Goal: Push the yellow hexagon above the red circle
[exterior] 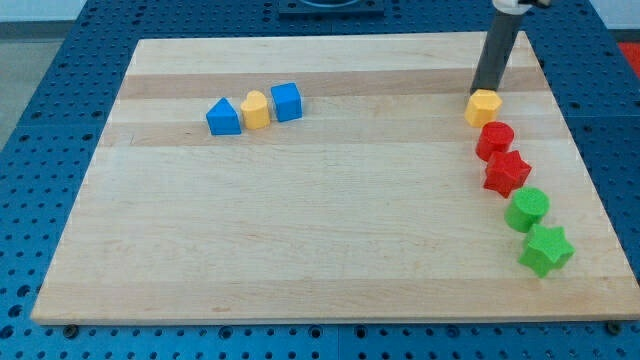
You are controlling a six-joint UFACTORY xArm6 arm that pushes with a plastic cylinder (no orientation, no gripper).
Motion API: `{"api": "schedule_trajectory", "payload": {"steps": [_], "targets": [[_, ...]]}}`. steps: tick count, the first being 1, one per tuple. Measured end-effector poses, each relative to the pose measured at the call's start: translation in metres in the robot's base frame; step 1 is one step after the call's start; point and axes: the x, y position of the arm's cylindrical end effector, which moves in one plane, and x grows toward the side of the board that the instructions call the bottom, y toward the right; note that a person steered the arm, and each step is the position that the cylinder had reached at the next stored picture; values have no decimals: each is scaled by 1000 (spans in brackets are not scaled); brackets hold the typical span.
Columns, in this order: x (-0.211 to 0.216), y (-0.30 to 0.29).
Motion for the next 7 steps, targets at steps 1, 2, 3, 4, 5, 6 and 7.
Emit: {"api": "schedule_trajectory", "payload": {"steps": [1, 2, 3, 4, 5, 6, 7], "targets": [[6, 0], [6, 0], [6, 0], [7, 0], [12, 0], [11, 0], [4, -12]]}}
